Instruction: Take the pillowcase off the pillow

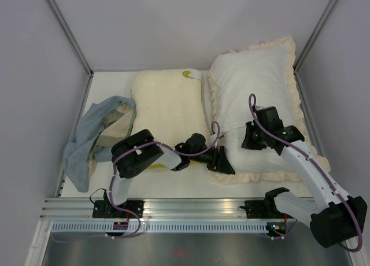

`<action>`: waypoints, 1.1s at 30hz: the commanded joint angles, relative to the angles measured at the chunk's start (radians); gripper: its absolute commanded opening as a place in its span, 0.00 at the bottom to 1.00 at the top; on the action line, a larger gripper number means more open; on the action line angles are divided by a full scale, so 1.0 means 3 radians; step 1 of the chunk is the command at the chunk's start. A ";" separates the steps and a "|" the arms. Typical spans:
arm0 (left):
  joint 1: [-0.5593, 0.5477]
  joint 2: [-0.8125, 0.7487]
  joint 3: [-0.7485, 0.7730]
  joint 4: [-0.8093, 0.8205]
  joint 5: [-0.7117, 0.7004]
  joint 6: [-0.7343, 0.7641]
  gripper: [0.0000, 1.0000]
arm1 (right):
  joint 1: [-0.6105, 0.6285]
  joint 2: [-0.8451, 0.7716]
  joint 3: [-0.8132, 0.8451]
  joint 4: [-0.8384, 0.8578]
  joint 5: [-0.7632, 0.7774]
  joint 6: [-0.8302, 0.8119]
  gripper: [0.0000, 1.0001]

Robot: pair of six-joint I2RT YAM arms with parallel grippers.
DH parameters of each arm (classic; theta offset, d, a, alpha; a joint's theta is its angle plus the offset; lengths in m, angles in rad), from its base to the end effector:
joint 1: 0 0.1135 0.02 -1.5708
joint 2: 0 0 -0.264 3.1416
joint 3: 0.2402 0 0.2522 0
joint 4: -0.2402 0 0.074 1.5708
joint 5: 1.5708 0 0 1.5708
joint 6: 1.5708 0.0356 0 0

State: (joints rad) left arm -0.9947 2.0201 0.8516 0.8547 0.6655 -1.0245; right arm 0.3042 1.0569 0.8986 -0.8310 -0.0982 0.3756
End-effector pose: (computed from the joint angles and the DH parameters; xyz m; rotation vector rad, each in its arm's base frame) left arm 0.1901 -0.3330 0.1179 0.5428 2.3059 -1.8364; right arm 0.1914 0.0637 0.2726 0.0546 2.5992 0.3798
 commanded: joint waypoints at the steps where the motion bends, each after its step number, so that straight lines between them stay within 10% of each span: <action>1: 0.0007 0.0057 0.0117 0.0015 -0.0106 -0.0032 0.58 | 0.0039 0.0061 0.0124 -0.0037 0.0266 -0.0040 0.00; 19: 0.0130 -0.0214 0.1098 -0.1795 -0.0694 0.0873 0.61 | 0.0080 -0.0659 0.1105 -0.0548 0.0399 0.0328 0.00; 33: 0.0723 -0.1058 0.1747 -0.3236 -0.1323 0.1681 0.68 | 0.0080 -0.0501 0.1105 0.0039 -0.1124 0.0793 0.00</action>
State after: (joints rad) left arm -0.8291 1.7786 1.2694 -0.0475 0.4183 -0.6300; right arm 0.3210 0.9226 1.1660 -0.8913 -0.2295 0.5320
